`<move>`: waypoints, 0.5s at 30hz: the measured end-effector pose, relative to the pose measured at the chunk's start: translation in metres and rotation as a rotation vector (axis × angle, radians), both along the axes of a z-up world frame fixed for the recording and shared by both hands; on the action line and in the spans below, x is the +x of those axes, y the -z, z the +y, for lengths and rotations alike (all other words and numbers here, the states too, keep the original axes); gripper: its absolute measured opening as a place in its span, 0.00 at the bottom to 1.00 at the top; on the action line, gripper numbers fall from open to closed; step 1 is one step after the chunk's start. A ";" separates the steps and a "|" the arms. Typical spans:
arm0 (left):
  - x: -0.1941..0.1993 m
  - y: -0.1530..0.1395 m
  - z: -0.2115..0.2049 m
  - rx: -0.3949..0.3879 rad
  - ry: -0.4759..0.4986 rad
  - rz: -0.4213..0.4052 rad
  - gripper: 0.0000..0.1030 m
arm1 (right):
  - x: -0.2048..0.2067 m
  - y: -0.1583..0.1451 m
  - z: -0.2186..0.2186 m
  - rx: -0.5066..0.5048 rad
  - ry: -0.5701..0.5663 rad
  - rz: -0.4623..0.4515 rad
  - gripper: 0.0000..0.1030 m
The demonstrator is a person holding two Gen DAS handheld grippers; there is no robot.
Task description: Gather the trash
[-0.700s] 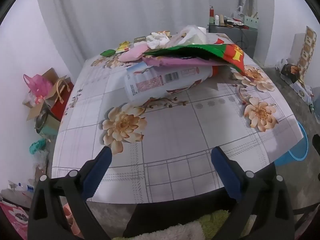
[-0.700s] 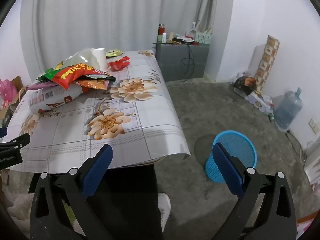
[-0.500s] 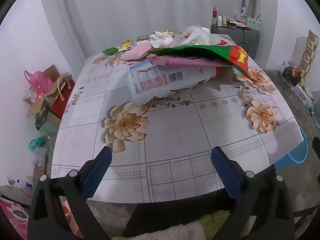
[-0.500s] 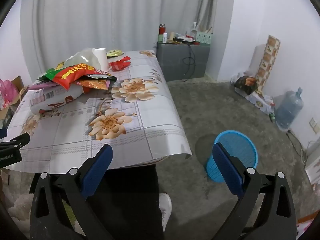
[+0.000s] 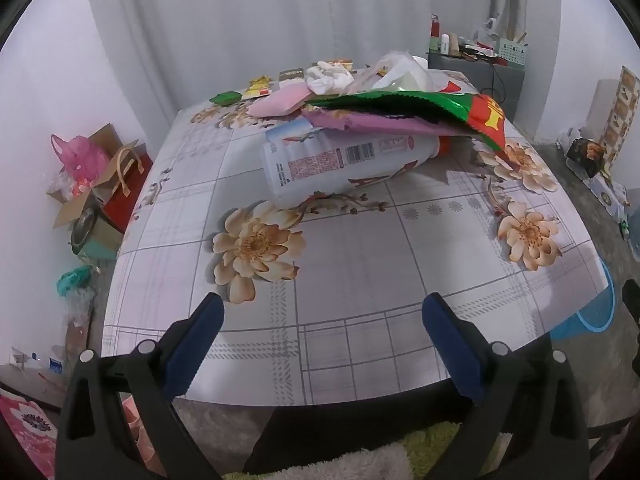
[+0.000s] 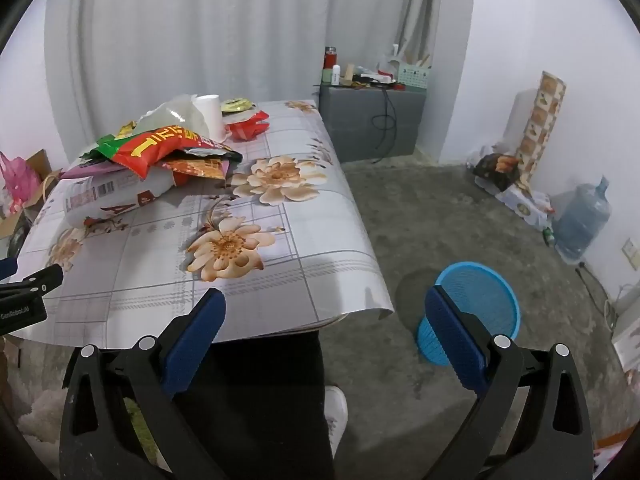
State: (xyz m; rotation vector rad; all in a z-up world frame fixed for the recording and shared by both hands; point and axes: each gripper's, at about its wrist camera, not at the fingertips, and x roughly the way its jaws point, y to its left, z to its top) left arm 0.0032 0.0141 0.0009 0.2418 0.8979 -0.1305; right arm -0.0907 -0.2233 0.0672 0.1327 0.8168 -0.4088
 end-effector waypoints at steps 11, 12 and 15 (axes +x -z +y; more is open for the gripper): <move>0.001 0.001 0.000 -0.004 -0.005 -0.001 0.94 | 0.002 -0.001 0.004 -0.003 -0.003 -0.002 0.92; 0.000 0.001 -0.001 -0.004 -0.005 -0.002 0.94 | 0.002 -0.001 0.003 -0.002 -0.003 -0.002 0.92; 0.001 0.001 0.000 -0.005 -0.005 -0.001 0.94 | 0.003 -0.001 0.003 -0.003 -0.004 -0.003 0.92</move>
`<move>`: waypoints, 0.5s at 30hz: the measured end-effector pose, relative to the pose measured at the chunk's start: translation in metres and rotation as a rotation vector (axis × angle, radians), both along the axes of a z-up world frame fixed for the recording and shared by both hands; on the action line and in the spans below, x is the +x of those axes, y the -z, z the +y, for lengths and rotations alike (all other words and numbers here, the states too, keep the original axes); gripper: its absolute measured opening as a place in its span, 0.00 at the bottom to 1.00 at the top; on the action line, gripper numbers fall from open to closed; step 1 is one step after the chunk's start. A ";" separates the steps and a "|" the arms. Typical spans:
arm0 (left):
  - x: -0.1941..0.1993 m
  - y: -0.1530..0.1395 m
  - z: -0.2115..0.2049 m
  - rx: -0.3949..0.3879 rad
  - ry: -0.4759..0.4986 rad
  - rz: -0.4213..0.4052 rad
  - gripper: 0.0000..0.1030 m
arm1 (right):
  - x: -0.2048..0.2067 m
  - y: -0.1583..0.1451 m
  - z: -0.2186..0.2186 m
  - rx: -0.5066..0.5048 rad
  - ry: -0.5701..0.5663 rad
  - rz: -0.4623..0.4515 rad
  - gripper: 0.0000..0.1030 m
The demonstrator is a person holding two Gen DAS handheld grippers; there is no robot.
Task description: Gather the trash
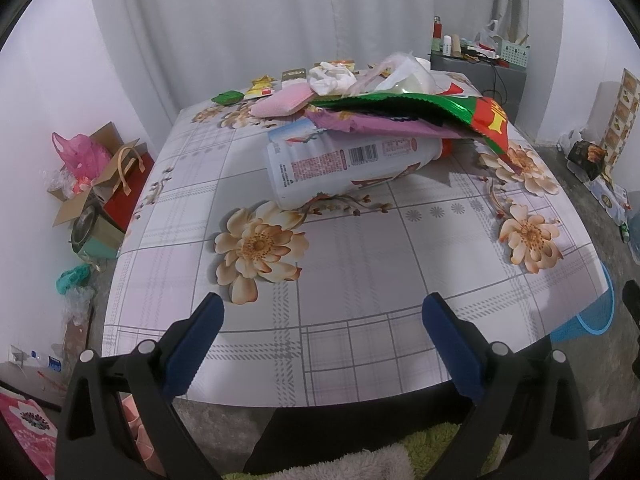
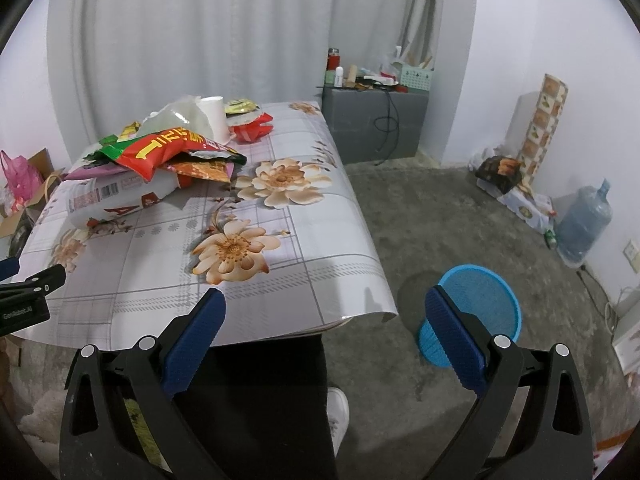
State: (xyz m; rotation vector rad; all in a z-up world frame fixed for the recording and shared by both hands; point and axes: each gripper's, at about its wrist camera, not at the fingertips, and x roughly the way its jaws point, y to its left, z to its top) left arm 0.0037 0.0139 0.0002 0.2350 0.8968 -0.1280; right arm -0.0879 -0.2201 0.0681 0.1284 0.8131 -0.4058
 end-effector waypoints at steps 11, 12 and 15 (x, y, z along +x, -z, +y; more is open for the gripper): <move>0.000 0.000 0.000 -0.002 -0.002 0.001 0.94 | 0.001 0.000 0.000 0.003 -0.002 -0.001 0.92; 0.000 0.000 0.000 -0.002 -0.002 0.001 0.94 | 0.001 0.000 0.000 0.003 -0.002 -0.001 0.92; 0.000 0.000 0.000 -0.002 -0.002 0.001 0.94 | 0.000 0.000 -0.001 0.003 -0.003 -0.001 0.92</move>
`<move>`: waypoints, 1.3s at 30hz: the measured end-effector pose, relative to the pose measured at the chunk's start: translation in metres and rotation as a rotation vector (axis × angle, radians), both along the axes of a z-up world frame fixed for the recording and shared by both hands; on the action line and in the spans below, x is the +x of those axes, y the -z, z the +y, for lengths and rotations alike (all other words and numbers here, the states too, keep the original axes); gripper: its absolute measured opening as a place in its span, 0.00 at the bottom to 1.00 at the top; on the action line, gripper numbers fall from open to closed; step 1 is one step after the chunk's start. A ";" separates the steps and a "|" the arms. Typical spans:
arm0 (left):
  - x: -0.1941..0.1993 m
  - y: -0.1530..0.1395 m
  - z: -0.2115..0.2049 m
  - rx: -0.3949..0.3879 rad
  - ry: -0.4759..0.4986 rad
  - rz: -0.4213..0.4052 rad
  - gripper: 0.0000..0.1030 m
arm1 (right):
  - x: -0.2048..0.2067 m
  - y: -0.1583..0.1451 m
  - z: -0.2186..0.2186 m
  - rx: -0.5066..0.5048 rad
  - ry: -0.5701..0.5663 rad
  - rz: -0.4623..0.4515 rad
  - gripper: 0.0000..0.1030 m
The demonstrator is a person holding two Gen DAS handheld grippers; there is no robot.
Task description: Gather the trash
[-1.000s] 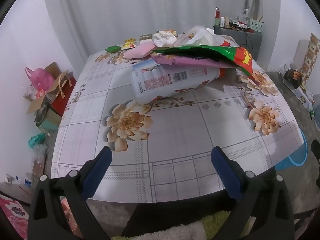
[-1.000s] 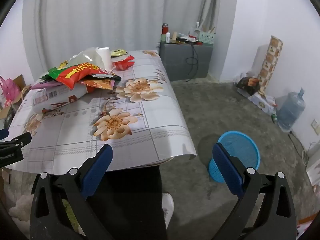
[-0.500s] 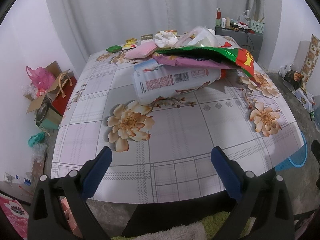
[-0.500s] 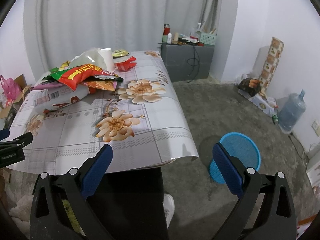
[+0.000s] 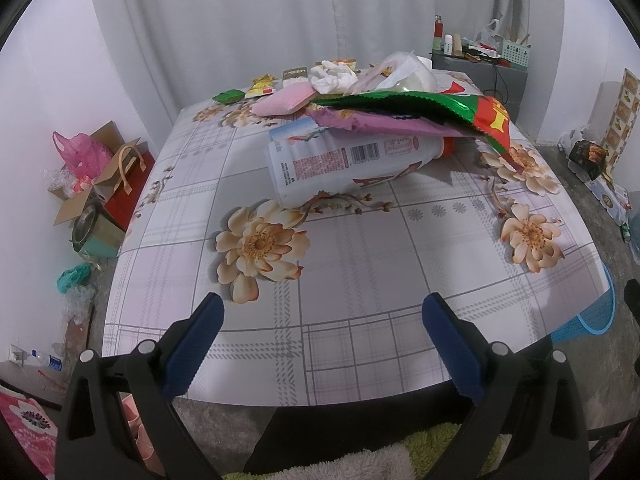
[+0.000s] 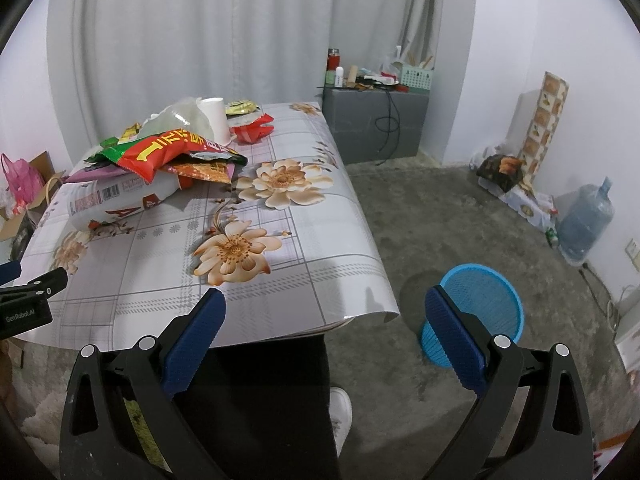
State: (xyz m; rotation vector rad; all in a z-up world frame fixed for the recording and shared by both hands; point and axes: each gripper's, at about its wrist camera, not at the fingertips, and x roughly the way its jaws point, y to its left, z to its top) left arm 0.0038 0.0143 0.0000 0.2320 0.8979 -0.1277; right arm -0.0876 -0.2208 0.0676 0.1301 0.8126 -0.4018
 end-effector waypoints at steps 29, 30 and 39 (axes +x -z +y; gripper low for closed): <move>-0.003 0.007 0.002 -0.044 0.077 0.043 0.94 | 0.015 -0.009 -0.001 0.038 0.008 0.004 0.92; -0.003 0.007 0.002 -0.056 0.090 0.047 0.94 | 0.019 -0.013 -0.001 0.040 0.007 0.009 0.92; 0.019 -0.022 0.016 -0.261 0.201 -0.008 0.94 | 0.040 -0.045 -0.003 0.080 0.005 -0.008 0.92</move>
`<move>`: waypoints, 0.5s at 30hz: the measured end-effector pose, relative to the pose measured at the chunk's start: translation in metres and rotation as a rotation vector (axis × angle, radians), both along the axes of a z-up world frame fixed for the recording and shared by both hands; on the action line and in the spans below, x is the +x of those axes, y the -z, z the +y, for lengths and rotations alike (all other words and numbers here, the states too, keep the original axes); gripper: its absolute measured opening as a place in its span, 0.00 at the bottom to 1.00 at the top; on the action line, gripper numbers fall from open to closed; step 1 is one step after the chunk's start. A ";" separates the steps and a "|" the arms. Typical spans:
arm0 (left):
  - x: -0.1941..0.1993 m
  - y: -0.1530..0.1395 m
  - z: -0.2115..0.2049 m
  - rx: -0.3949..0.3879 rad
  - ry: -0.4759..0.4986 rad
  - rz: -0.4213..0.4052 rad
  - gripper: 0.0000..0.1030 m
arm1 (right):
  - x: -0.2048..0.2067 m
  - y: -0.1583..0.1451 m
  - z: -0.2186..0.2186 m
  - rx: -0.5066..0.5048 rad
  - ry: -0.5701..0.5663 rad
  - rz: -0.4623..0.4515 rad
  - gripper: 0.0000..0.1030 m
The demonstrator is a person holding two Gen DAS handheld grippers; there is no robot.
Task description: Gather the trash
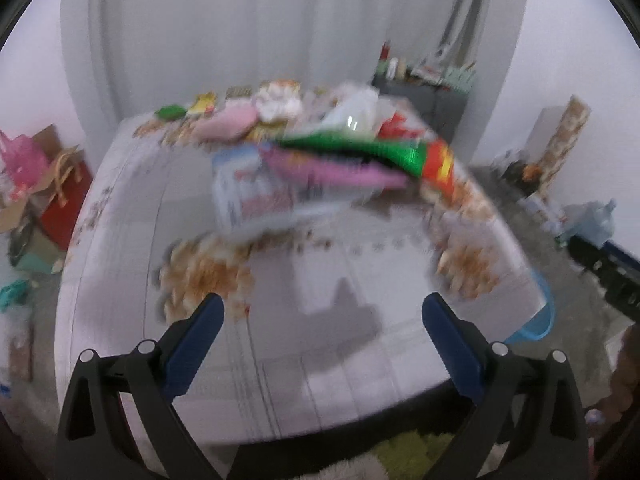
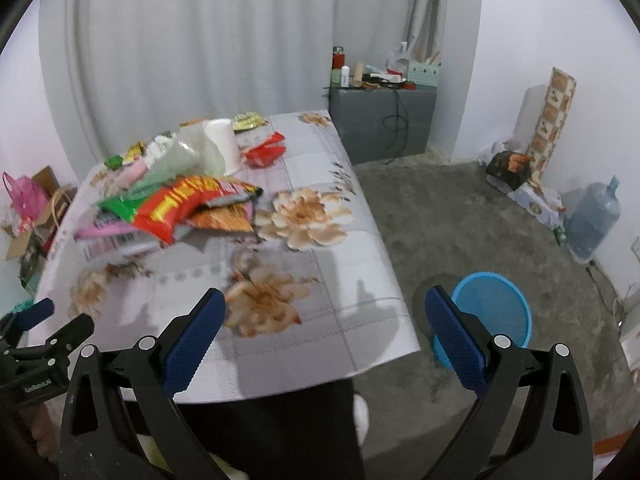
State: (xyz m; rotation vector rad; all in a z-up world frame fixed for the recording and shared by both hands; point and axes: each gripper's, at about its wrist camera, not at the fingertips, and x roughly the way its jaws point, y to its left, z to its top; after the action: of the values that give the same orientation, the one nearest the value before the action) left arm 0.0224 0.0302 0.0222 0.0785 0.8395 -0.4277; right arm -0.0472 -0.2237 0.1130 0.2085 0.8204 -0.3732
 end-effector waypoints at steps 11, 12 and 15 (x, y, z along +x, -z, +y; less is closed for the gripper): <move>0.071 -0.055 0.040 -0.121 0.042 -0.111 0.94 | 0.019 -0.024 -0.007 -0.024 0.087 -0.060 0.92; 0.081 -0.060 0.042 -0.115 0.038 -0.122 0.94 | 0.020 -0.025 -0.012 -0.003 0.083 -0.081 0.92; 0.106 -0.069 0.047 -0.134 0.054 -0.113 0.94 | 0.028 -0.029 -0.024 0.054 0.078 -0.131 0.92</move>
State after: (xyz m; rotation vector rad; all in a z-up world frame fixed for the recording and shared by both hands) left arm 0.1288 0.0772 0.0907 0.0009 0.6971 -0.5245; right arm -0.0196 -0.2480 0.1424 0.3124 0.6946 -0.4064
